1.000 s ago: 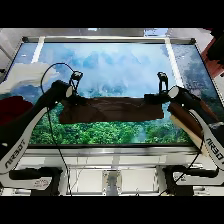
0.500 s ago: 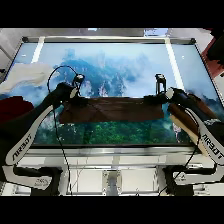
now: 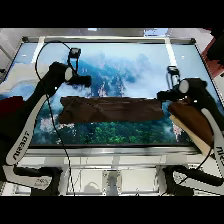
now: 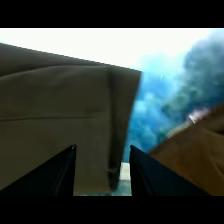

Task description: Fold the shirts.

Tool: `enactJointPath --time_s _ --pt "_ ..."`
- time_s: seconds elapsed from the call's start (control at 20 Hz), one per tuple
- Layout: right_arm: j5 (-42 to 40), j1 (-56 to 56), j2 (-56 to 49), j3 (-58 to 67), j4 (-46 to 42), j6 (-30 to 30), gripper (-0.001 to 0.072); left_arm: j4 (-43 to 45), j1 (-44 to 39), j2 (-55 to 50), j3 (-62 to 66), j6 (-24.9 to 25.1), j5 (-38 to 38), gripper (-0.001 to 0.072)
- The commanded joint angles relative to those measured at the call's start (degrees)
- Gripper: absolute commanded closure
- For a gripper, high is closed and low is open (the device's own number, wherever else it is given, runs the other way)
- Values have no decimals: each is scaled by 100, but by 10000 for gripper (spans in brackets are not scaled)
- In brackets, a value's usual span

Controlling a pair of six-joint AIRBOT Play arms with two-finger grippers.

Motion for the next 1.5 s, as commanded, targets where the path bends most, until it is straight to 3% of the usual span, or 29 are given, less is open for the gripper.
enactJointPath --time_s 0.0,0.15,0.3,0.45,0.5,0.65,0.75,0.85,0.95,1.25,1.45 --pt "595 -826 321 -31 1198 -68 309 -1757 -79 -28 232 1008 785 3" --pt "946 -1635 487 -570 2852 -901 309 -1875 -332 -166 232 1707 212 2" --pt "955 -1937 579 -1427 3036 -1220 307 -1906 -487 -367 232 1838 -98 3" --pt "146 -2004 584 -2116 3049 -1436 295 -1906 -490 -549 232 1998 -256 3" --pt "-258 -1998 584 -2267 3193 -1449 249 -1906 -490 -603 232 2114 -354 3" --pt "-844 -1998 490 -2476 4109 -1974 234 -1969 -492 -800 232 2253 -632 3" --pt "-850 -2000 337 -2472 4242 -1987 147 -2308 -494 -885 232 2702 -782 3" --pt "-623 -1998 142 -2474 4249 -1987 147 -2638 -516 -911 232 2933 -776 3" --pt "-535 -1998 -11 -2474 4245 -1989 147 -2673 -573 -933 232 2933 -717 3" --pt "-1419 -1998 -59 -2472 4424 -1921 147 -2653 -951 -1045 234 2951 -404 3" --pt "-1589 -1998 -125 -2472 4568 -1923 148 -2653 -1025 -1049 234 2841 -138 3"
